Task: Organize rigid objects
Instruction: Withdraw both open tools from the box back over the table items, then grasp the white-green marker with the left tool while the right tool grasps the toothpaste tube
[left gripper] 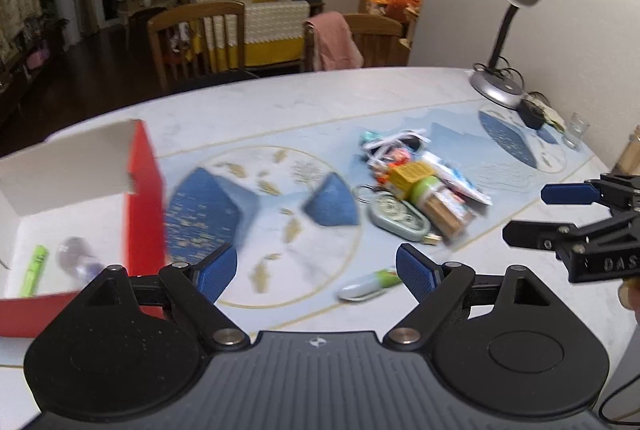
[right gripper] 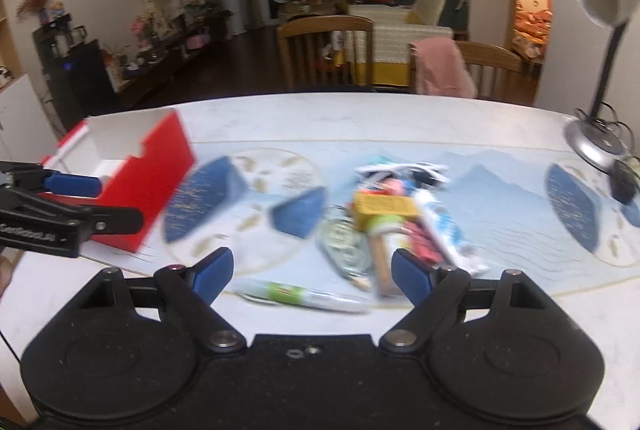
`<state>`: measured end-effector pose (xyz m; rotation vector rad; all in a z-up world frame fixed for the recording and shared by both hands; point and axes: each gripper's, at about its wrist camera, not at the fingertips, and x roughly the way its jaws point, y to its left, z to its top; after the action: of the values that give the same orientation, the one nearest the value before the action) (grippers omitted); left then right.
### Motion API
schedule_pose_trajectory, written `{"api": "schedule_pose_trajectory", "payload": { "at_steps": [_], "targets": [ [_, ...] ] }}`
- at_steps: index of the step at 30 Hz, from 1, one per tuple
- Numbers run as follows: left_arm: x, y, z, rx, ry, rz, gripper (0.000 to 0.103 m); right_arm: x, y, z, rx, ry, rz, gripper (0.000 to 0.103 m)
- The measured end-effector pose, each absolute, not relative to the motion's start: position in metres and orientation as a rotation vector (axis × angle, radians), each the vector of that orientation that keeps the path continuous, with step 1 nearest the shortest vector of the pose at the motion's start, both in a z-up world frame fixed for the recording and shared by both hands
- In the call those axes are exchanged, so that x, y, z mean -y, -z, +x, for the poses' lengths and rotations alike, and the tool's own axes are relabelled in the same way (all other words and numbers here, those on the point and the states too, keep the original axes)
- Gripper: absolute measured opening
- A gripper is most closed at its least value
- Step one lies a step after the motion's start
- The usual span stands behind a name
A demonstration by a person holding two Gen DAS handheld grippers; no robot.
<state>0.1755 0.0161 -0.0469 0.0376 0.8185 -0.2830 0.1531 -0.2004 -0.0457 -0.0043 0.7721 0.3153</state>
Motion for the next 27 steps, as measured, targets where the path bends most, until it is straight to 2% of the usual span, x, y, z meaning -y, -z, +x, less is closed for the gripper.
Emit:
{"api": "schedule_pose_trajectory", "payload": {
  "at_steps": [3,5,27],
  "targets": [
    [-0.001,0.056,0.178,-0.828,0.280,0.030,0.089,0.228,0.054,0.156,-0.778,-0.277,-0.008,0.086],
    [0.006,0.061,0.181,-0.835,0.276,0.016,0.103,0.243,0.059,0.160,-0.787,-0.256,-0.004,0.086],
    [0.073,0.137,0.231,-0.938,0.430,0.133,0.103,0.308,0.115,0.261,-0.869,-0.200,-0.028,0.084]
  ]
}}
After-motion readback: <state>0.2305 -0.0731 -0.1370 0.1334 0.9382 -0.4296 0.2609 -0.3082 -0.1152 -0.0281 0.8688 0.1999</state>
